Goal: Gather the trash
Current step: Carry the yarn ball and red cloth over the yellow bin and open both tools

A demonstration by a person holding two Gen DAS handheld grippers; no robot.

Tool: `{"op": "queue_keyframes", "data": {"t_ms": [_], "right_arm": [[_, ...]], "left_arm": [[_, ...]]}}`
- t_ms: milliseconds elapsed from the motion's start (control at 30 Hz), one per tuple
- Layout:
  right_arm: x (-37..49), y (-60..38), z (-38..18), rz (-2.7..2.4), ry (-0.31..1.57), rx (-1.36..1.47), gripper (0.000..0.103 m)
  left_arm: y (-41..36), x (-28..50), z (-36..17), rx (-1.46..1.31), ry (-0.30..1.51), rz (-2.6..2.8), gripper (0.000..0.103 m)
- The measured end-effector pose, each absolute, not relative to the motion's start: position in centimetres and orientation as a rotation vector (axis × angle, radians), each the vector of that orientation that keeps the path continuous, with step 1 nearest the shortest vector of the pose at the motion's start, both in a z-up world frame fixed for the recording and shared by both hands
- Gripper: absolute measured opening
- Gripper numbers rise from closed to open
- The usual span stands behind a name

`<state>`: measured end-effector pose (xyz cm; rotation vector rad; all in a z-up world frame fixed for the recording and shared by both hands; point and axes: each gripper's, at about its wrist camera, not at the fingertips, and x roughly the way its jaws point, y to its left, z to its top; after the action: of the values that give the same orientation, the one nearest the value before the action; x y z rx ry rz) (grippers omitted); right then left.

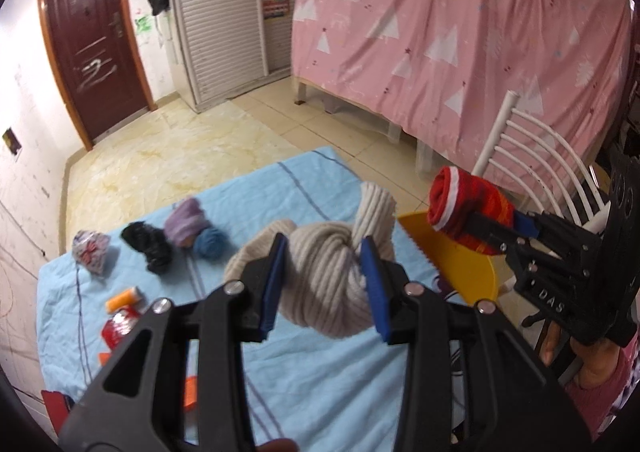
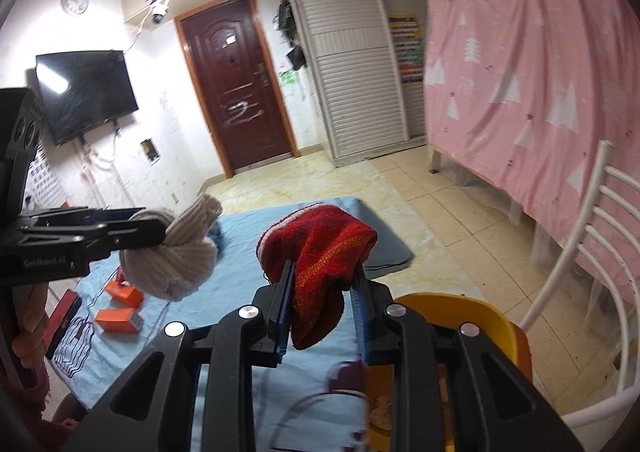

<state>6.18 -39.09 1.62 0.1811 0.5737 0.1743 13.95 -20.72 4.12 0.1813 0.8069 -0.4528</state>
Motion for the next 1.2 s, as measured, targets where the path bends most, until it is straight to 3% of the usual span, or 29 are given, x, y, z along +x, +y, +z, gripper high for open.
{"op": "queue_keyframes", "data": {"t_ms": [467,733,967,1200], "right_arm": [[6.7,-44.5,-2.8,-0.037,0.654,0.15,0.02],[7.4,-46.5,-5.1,-0.06,0.702,0.178,0.03],[7.5,-47.3,-5.8,-0.077,0.719,0.189,0.047],[7.4,-47.3,-5.9,-0.076,0.715,0.19,0.051]], "left_arm": [[-29.5,14.1,3.6,0.215,0.82,-0.531,0.036],[-34.3,15.0,2.8,0.245,0.831,-0.537,0.036],[-36.8,16.4,1.4,0.219,0.867,-0.549,0.047],[-36.4,16.9,0.7,0.214,0.884,-0.53,0.047]]}}
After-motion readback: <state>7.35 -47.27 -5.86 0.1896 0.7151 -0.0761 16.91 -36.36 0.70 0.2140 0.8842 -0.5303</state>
